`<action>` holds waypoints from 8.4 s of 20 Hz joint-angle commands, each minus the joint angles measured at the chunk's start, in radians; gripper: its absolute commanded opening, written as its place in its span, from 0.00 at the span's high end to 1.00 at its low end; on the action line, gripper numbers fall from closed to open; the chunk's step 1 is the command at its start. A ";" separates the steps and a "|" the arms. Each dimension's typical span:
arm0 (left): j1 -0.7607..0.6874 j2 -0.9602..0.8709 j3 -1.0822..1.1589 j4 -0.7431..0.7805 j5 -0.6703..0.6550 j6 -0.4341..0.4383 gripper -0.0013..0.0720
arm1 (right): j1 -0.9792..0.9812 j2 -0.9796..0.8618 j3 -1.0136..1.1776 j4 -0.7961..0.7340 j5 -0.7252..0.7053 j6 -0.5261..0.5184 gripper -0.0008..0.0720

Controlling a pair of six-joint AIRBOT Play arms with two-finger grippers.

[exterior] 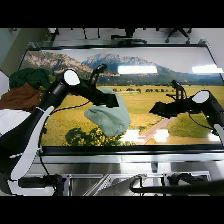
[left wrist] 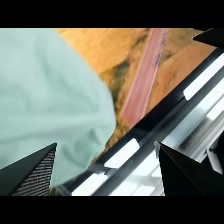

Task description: Fold the shirts.

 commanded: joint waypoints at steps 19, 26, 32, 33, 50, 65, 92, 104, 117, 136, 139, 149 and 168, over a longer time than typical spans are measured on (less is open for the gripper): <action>0.275 -0.125 -0.280 0.020 0.298 0.024 0.96 | 0.322 -0.358 0.013 0.468 -0.204 -0.422 0.96; 0.271 0.077 -0.045 0.015 0.074 0.023 0.97 | 0.156 -0.120 0.199 0.534 0.029 -0.421 0.96; 0.271 0.436 0.282 -0.084 -0.008 0.020 0.97 | 0.074 0.121 0.577 0.541 0.062 -0.420 0.96; 0.271 0.484 0.319 -0.084 -0.010 0.019 0.97 | 0.074 0.147 0.620 0.535 0.063 -0.420 0.96; 0.274 0.311 -0.481 -0.079 0.303 0.174 0.96 | 0.077 -0.198 0.079 0.437 -0.030 -0.474 0.96; 0.367 0.345 -0.617 -0.089 -0.006 0.017 0.04 | -0.206 -0.135 0.034 0.172 0.105 -0.301 0.43; 0.072 0.625 -0.743 -0.418 0.582 0.069 0.96 | -0.382 -0.027 0.160 0.264 0.185 -0.411 0.96; 0.811 0.882 0.122 -0.420 0.064 0.011 0.96 | -0.432 0.135 1.130 0.222 0.220 -0.329 0.96; 0.564 0.376 -0.099 -0.360 0.256 0.259 0.96 | -0.381 -0.143 0.569 0.499 0.280 -0.472 0.96; 0.616 -0.255 0.317 -0.209 -0.314 -0.008 0.15 | -0.485 -0.470 0.512 0.052 0.205 -0.301 0.27; 0.653 -0.065 -0.031 -0.003 -0.288 -0.003 0.15 | -0.565 -0.462 0.460 0.010 0.278 -0.292 0.28; 0.668 0.204 -0.874 -0.057 0.125 0.065 0.17 | -0.526 -0.526 0.320 0.014 0.243 -0.383 0.35; 0.541 0.205 -0.697 -0.224 0.297 0.205 0.96 | -0.371 -0.500 0.329 0.140 0.308 -0.435 0.96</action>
